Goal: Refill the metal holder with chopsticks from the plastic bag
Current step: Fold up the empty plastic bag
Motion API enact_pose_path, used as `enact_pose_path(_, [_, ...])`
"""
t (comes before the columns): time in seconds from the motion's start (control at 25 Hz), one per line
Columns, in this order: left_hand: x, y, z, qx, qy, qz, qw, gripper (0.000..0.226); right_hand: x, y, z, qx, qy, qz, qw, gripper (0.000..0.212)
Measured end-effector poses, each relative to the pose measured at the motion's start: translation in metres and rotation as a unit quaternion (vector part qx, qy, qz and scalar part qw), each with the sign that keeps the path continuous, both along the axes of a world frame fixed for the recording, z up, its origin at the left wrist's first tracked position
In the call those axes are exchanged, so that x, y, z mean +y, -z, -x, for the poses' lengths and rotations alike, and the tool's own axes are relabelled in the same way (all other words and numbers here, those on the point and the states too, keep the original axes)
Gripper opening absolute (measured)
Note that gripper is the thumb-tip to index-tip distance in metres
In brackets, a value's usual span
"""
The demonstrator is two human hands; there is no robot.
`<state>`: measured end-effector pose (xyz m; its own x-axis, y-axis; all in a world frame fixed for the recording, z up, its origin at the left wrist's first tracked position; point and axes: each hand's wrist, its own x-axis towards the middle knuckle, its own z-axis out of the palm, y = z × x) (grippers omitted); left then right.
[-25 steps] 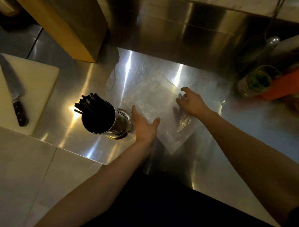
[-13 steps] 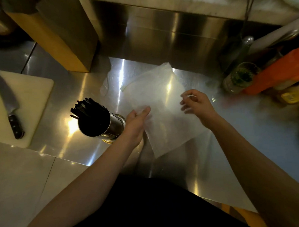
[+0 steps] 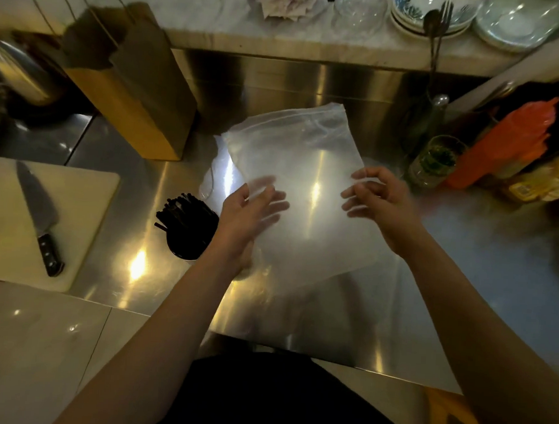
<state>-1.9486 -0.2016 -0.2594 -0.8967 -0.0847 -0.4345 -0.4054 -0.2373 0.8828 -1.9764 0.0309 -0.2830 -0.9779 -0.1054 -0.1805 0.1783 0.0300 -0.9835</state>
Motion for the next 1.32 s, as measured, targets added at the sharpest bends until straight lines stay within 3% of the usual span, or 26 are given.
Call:
enact_pose_path(0.16, [-0.022,-0.017,0.002,0.026,0.004,-0.001,1.0,0.014,-0.019,-0.017,-0.008,0.028,0.015,-0.001,0.999,0.013])
enact_pose_path(0.28, [-0.047,-0.03,0.004,0.058,0.021,0.007,0.998,0.028,-0.037,-0.031,-0.013,0.047,0.02,-0.004,0.999,0.012])
enact_pose_path(0.6, [-0.116,-0.053,0.001,0.16,0.066,0.121,0.977,0.03,-0.104,-0.082,-0.005,0.059,0.036,-0.023,0.997,0.024])
enact_pose_path(0.88, [-0.178,-0.06,0.002,0.155,0.064,0.066,0.984,0.029,-0.179,-0.122,0.017,0.136,0.112,-0.066,0.982,0.019])
enact_pose_path(1.12, [-0.224,-0.072,0.01,0.187,0.067,0.039,0.979,0.038,-0.209,-0.121,0.001,0.136,0.112,-0.044,0.983,0.013])
enact_pose_path(1.32, [-0.218,-0.096,0.031,0.244,0.004,0.087,0.966,0.014,-0.216,-0.135,-0.006,0.155,0.076,-0.026,0.985,0.01])
